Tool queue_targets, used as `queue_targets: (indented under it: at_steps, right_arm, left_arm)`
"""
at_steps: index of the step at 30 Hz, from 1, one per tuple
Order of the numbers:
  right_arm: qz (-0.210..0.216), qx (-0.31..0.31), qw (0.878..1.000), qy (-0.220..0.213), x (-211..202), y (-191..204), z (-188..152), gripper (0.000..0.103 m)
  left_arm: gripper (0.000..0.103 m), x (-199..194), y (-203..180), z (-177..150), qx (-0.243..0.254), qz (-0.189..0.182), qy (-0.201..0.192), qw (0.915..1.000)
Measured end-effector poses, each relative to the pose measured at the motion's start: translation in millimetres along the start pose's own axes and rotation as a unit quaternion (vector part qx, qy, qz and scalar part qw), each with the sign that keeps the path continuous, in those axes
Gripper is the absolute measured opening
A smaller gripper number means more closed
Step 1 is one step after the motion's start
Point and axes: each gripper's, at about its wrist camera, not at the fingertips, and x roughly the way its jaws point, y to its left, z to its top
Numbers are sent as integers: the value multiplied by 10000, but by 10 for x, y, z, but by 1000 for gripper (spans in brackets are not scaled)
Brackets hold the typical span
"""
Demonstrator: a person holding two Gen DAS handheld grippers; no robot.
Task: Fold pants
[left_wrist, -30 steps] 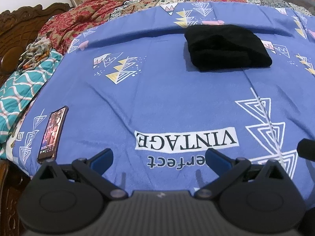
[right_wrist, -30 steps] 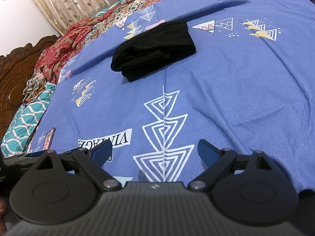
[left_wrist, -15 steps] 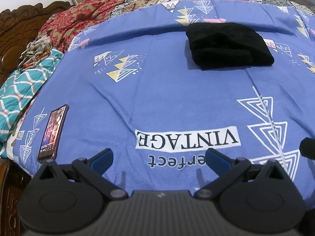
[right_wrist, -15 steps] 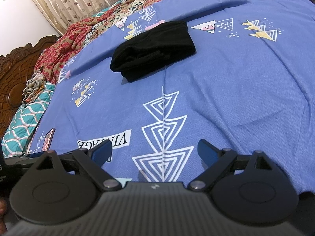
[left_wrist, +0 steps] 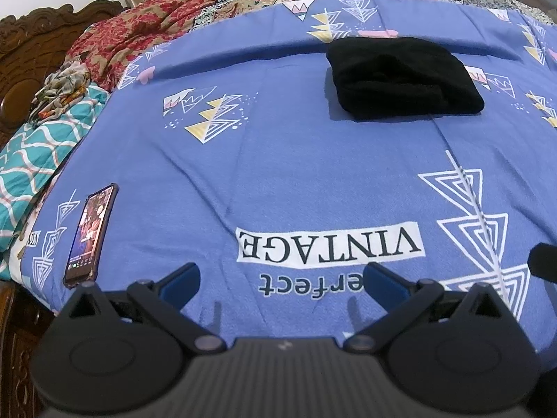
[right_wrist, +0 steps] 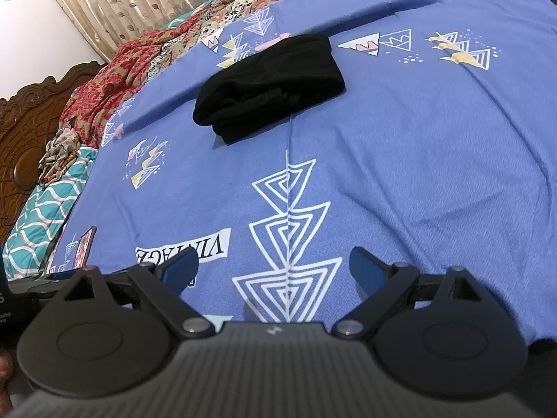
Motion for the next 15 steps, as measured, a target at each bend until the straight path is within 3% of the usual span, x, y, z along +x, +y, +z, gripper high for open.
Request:
queue_targets:
  at_steps: [10, 15]
  right_arm:
    - [3, 2, 10000, 24, 19, -16, 1, 95]
    - [12, -36, 10000, 36, 44, -24, 1, 95]
  left_arm:
    - [103, 22, -4, 9, -4, -52, 11, 10000]
    - [103, -79, -14, 14, 30, -258, -309, 9992]
